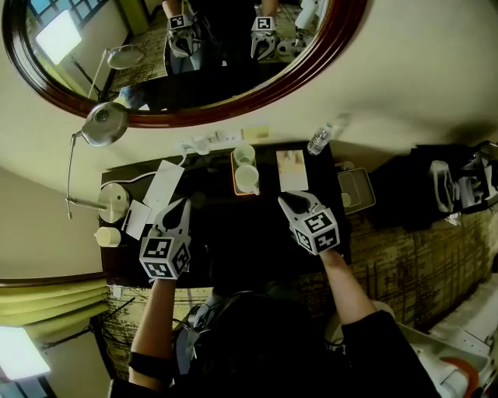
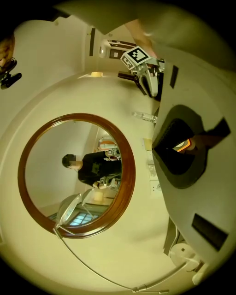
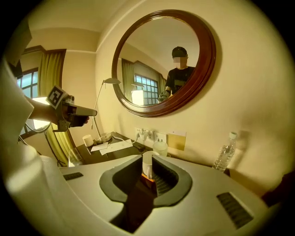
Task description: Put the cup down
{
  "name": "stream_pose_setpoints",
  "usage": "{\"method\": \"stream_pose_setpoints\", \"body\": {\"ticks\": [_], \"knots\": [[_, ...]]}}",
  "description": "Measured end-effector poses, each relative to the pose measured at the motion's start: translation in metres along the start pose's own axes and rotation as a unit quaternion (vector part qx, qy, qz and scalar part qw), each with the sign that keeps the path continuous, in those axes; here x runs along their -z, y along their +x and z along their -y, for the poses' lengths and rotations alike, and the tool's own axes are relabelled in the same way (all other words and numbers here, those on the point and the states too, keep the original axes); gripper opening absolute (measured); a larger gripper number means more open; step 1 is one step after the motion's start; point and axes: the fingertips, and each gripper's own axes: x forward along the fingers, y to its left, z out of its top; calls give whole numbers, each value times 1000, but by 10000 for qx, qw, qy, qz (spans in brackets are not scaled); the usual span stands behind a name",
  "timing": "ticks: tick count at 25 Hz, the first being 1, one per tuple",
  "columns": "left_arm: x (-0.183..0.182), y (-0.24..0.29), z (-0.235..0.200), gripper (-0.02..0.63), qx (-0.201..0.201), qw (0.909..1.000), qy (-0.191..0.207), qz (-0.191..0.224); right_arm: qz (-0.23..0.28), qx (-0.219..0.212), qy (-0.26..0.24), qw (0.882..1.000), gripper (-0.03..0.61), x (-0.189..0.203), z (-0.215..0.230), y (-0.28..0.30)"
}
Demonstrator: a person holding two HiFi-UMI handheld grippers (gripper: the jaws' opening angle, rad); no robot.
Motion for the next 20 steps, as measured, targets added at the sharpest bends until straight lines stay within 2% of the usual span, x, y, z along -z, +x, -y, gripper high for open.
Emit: {"method": "stream_pose_setpoints", "body": {"ticks": [7, 11, 15, 20], "knots": [[11, 9, 5, 0, 26, 9998, 154, -100, -218, -395, -141, 9989, 327, 14, -8, 48], [18, 18, 3, 0, 57, 9995, 255, -187, -334, -336, -156, 9988, 458, 26, -5, 85], [24, 28, 1, 0, 109, 9991, 328, -225, -475, -257, -251, 9982, 492, 39, -3, 122], [24, 42, 12, 0, 149, 9990, 194, -370, -538, -251, -277, 9978, 492, 53, 0, 163]]}}
